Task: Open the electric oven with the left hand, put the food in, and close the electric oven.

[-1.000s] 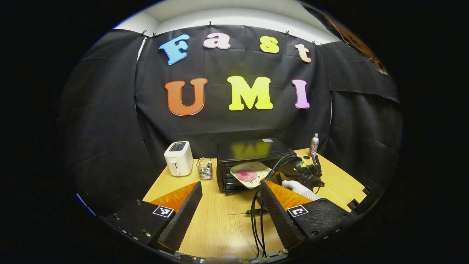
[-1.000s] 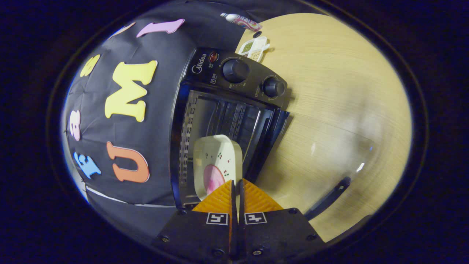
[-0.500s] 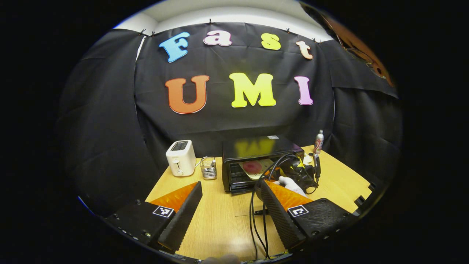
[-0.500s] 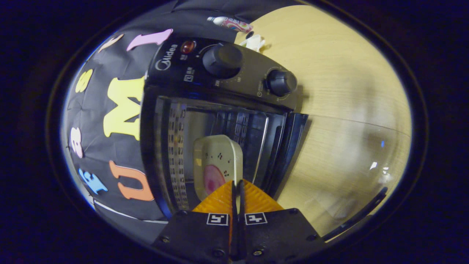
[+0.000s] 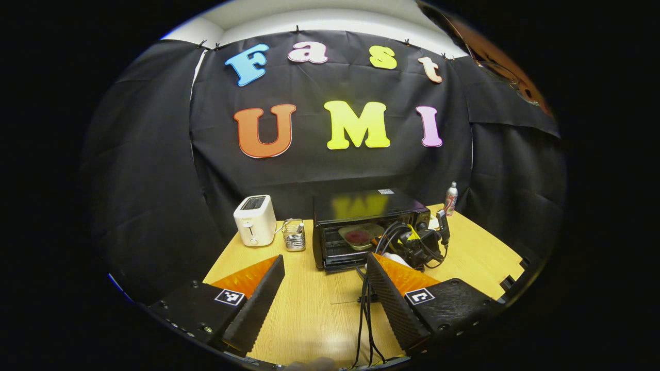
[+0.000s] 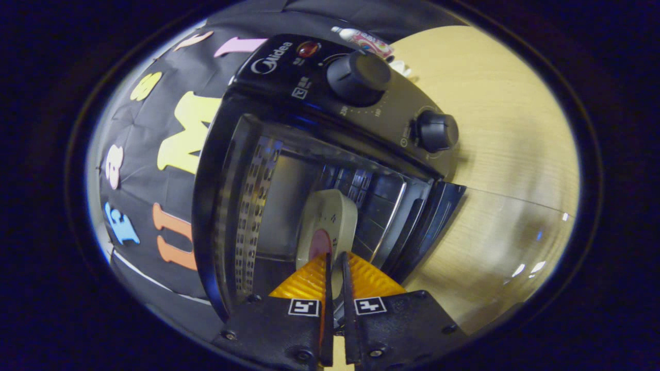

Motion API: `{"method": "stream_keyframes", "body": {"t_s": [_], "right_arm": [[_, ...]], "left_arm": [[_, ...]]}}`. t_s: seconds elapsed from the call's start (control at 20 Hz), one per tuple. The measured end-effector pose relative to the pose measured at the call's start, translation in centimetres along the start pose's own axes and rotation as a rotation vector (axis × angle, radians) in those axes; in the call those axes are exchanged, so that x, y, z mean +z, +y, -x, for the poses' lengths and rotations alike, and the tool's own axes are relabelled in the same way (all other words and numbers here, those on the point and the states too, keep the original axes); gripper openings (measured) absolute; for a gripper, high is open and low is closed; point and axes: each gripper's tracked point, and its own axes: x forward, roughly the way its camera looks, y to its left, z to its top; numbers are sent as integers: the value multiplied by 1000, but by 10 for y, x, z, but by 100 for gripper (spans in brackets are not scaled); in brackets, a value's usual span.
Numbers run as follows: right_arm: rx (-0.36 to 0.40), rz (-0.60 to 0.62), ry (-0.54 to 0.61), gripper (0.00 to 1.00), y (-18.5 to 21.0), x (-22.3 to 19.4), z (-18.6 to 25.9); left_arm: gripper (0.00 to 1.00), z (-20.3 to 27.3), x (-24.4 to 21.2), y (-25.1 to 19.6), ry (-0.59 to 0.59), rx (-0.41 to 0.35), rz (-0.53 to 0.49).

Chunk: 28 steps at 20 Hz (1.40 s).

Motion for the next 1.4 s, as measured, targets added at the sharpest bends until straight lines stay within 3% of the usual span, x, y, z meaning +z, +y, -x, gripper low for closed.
{"method": "stream_keyframes", "body": {"t_s": [0.05,0.1,0.15,0.3,0.5,0.55,0.7,1.0,1.1,1.4], "right_arm": [[17,30,7,15,2,-3,2],[36,72,1,17,9,-2,10],[35,128,3,26,11,1,12],[28,304,-44,99,16,12,38],[30,538,-101,100,30,37,80],[19,591,-105,94,31,45,90],[6,714,-109,94,33,73,126],[15,1041,-170,94,50,154,218],[36,1120,-197,100,58,180,246],[25,1229,-196,96,54,239,298]], "left_arm": [[97,1,1,0,-1,5,-1],[97,1,2,0,-5,8,-3],[97,2,3,-3,-9,9,-3],[97,4,8,-8,-22,11,-9],[97,7,25,-19,-65,12,-15],[97,8,27,-23,-71,11,-12],[97,9,38,-32,-95,14,-3],[97,3,19,-43,-70,62,18],[98,-2,8,-50,-53,80,29],[97,-26,-35,-80,-27,99,50]]}}
